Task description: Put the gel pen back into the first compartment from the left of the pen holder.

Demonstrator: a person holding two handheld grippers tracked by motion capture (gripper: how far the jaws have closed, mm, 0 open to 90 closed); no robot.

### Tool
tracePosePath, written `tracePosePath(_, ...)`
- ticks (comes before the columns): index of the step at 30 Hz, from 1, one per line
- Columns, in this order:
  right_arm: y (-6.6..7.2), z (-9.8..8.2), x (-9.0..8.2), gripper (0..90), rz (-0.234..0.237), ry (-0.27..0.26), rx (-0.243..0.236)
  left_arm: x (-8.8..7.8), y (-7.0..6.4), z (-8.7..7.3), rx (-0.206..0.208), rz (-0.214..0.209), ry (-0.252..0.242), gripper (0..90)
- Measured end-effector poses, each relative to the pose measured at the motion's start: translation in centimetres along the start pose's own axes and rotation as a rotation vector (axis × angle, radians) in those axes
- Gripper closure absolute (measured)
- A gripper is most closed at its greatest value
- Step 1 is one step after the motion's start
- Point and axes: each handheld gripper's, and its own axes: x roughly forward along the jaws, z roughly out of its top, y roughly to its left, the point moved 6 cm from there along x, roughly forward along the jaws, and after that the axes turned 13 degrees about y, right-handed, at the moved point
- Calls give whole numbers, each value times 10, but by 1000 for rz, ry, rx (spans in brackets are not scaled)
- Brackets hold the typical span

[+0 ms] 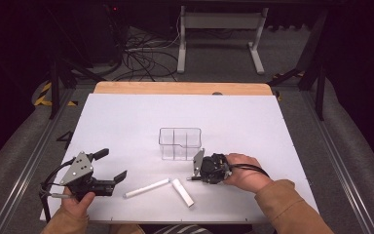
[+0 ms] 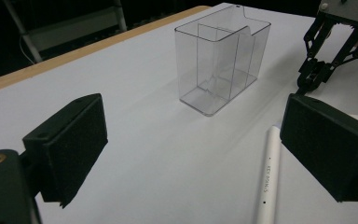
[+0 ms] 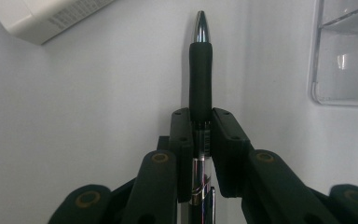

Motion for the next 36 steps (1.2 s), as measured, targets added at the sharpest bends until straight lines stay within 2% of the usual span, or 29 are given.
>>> tracePosePath(7, -1, -1, -2, 796, -23, -13, -2, 0, 0, 0, 2, 1, -2, 80)
tracePosePath(15, -4, -6, -18, 796, -51, -69, 31, 0, 0, 0, 1, 1, -1, 80)
tracePosePath(28, -4, -7, -59, 796, -117, -217, 52, 0, 0, 0, -1, 3, -5, 79)
tracePosePath(36, -5, -8, -80, 795, -136, -328, 118, 0, 0, 0, -4, 1, -6, 79)
